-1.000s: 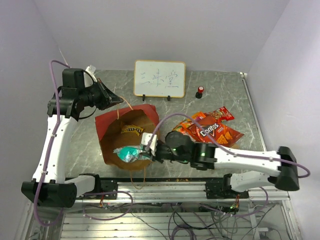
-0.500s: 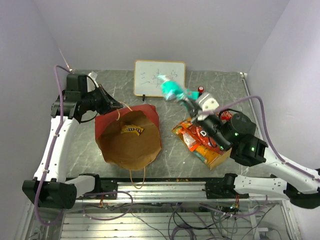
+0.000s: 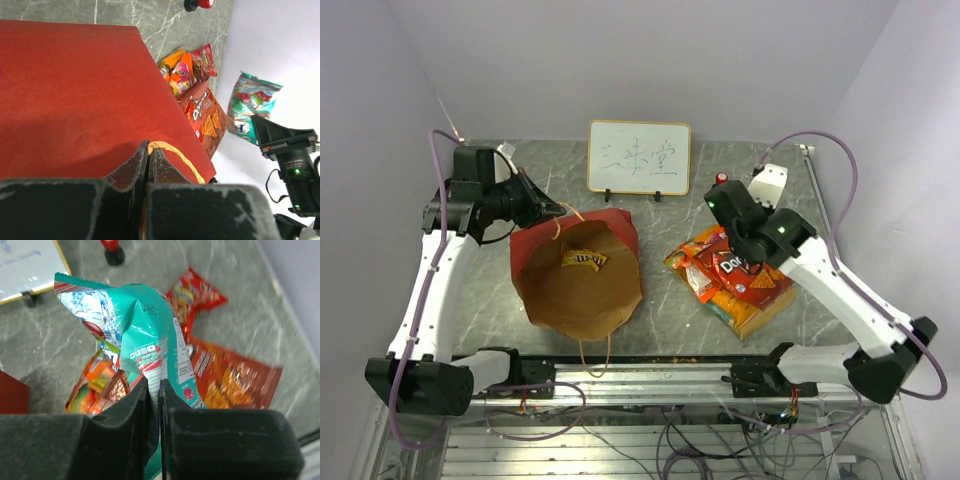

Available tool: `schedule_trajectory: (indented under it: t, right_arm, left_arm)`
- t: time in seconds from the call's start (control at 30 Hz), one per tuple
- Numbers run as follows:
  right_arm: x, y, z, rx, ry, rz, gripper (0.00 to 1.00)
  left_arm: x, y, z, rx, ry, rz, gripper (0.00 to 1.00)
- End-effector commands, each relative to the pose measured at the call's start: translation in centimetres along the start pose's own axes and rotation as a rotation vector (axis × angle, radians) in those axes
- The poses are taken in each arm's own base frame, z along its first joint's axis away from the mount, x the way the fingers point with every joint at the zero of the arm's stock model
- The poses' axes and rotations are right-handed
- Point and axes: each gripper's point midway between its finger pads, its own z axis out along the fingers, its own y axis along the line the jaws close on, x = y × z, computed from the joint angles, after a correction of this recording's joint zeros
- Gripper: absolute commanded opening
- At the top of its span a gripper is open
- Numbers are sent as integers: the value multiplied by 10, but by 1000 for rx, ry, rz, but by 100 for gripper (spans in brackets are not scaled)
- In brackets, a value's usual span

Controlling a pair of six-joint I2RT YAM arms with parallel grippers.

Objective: Take the snacks out of the paper bag
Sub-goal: Place the snack at the center of the board.

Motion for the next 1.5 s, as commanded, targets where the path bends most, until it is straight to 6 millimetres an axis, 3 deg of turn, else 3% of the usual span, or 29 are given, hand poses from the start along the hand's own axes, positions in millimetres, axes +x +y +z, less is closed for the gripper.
schedule_trajectory:
  t: [0.0,0.17,0.53,0.73,0.87,1.0,1.27,1.37,1.47]
  right_arm:
    - [48,-25,-7,210,213,254,0]
    - [72,-21,-5,242,281,436,0]
    - [92,-39,13,370,257,475,0]
    - [113,-35,25,391,294,467,0]
    - [126,-26,37,382,318,477,14]
    - [119,-10,41,300,319,486,24]
    - [99,10,33,61,275,517,66]
    - [85,11,27,-14,239,492,84]
    - [52,13,17,-145,124,392,98]
  left_arm:
    - [-6,-13,-5,40,-12,21,7]
    - [-7,-12,-9,34,-32,45,7]
    - [-3,-15,-10,53,-10,53,7]
    - [2,-12,-11,52,-1,54,7]
    - [6,-9,-10,51,4,50,7]
    - [6,-9,-11,52,5,53,7]
    - [8,-8,-9,54,12,48,7]
    - [8,-7,-8,57,15,44,7]
    - [8,-8,-8,59,18,41,7]
